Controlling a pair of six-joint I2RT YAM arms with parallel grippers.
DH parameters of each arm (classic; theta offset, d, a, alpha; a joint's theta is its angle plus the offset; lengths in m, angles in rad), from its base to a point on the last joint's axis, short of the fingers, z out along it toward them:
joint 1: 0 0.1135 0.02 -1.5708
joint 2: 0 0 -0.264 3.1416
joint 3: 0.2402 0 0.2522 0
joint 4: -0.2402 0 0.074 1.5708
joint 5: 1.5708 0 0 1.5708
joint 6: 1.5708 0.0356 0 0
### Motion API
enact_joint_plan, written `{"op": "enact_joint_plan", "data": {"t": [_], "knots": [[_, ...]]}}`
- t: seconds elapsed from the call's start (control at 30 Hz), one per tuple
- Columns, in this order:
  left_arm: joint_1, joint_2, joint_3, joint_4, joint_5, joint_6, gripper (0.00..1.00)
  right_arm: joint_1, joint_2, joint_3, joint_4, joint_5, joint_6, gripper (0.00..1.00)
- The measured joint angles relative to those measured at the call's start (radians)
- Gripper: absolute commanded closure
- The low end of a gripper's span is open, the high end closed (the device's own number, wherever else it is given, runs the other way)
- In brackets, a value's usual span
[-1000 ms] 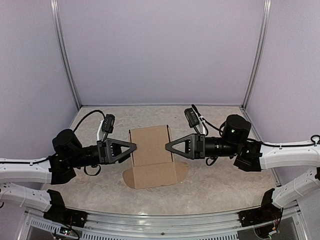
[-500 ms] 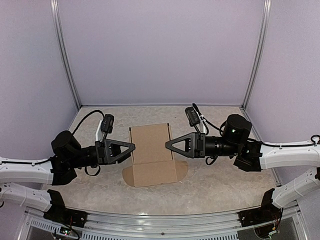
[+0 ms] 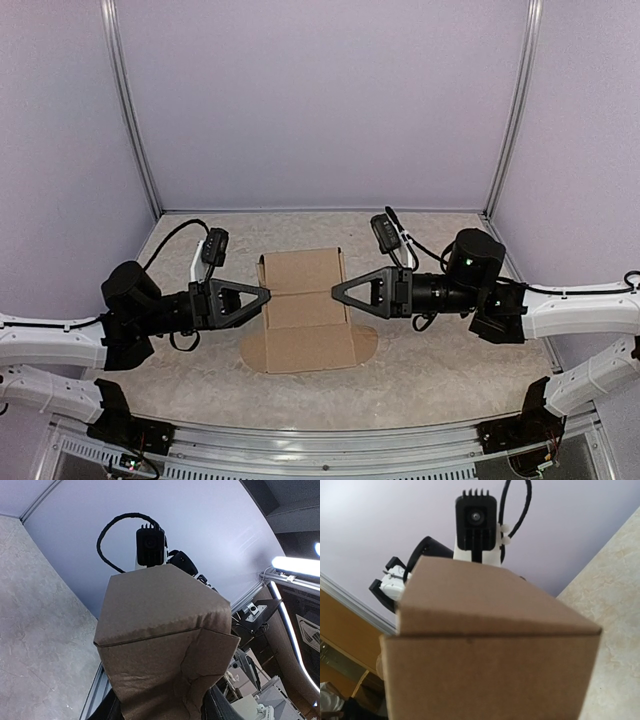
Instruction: Fold the paper box
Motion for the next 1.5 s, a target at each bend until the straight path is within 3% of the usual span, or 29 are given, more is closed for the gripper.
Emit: {"op": "enact_joint_plan", "data": {"t": [0.13,0.27,0.3,0.57,0.9,1.17,1.5], "knots": [[0.002,-0.003,0.0,-0.008,0.004,0.002,0.71,0.003,-0.007,0.0,-0.019,0.005,-0.015,0.3],[0.004,-0.011,0.0,-0.021,0.006,0.003,0.71,0.004,-0.029,0.006,-0.088,0.028,-0.073,0.04],[0.005,-0.014,0.0,-0.023,0.007,0.003,0.71,0.004,-0.039,0.011,-0.116,0.035,-0.089,0.01],[0.025,-0.044,-0.045,-0.006,0.018,-0.032,0.71,0.004,-0.201,0.125,-0.442,0.144,-0.45,0.0],[0.046,0.01,-0.095,0.132,0.075,-0.203,0.69,0.028,-0.288,0.135,-0.645,0.237,-1.06,0.0],[0.083,0.156,-0.162,0.379,0.14,-0.418,0.69,0.195,-0.329,0.024,-0.608,0.434,-1.538,0.0],[0.088,0.279,-0.178,0.439,0.195,-0.594,0.69,0.495,-0.283,-0.163,-0.296,0.876,-2.072,0.0]]}}
